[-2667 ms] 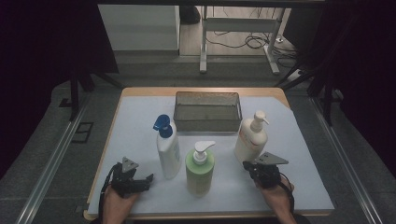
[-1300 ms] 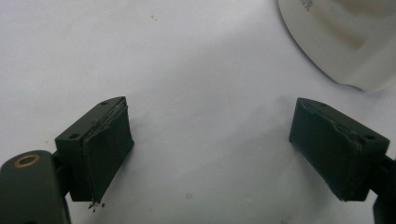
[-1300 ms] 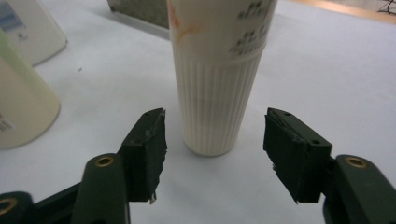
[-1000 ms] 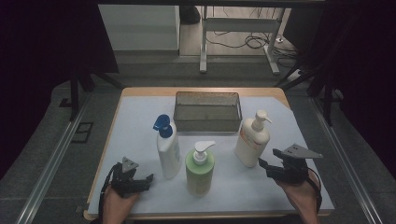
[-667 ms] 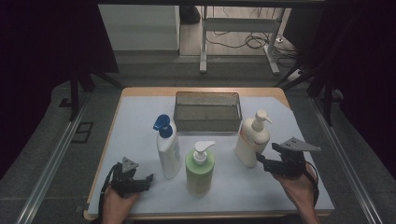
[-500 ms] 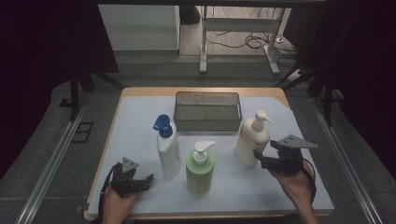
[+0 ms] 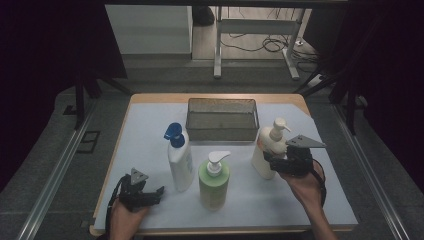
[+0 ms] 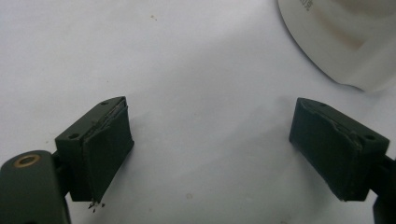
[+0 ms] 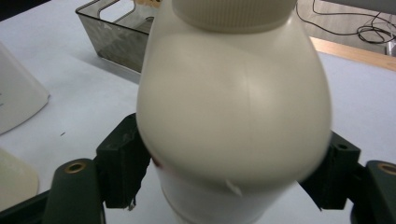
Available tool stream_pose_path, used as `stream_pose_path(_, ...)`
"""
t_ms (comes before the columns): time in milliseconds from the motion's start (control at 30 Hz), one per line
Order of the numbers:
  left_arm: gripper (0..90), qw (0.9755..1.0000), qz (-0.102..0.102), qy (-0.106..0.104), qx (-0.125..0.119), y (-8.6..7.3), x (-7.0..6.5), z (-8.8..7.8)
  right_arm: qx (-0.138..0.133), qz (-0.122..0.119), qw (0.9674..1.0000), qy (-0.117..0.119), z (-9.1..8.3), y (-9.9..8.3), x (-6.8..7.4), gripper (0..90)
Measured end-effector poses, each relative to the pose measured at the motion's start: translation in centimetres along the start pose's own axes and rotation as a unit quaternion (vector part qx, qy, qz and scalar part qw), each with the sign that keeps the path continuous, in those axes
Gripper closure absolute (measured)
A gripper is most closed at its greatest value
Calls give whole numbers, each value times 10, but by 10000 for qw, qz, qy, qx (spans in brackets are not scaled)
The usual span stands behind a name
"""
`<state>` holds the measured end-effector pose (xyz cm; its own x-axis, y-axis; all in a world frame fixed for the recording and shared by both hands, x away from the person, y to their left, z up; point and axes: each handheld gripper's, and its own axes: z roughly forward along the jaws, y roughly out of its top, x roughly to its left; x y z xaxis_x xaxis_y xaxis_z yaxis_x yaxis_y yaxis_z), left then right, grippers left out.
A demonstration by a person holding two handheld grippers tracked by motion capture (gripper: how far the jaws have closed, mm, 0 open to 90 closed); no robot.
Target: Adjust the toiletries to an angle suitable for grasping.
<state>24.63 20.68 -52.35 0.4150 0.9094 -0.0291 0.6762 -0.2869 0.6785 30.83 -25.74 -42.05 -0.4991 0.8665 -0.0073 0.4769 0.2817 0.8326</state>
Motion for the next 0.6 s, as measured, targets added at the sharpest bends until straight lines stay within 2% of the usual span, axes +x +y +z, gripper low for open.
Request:
stream_pose_path(400,126,10000,-17,-14,1,0,0,0,2,-81,9999,-141,16,5,3,327)
stream_pose_path(533,126,10000,-14,-12,4,0,0,0,32,55,10000,-38,15,6,2,355)
stream_pose_path(600,126,10000,-14,-14,1,0,0,0,31,32,10000,-13,14,6,2,358)
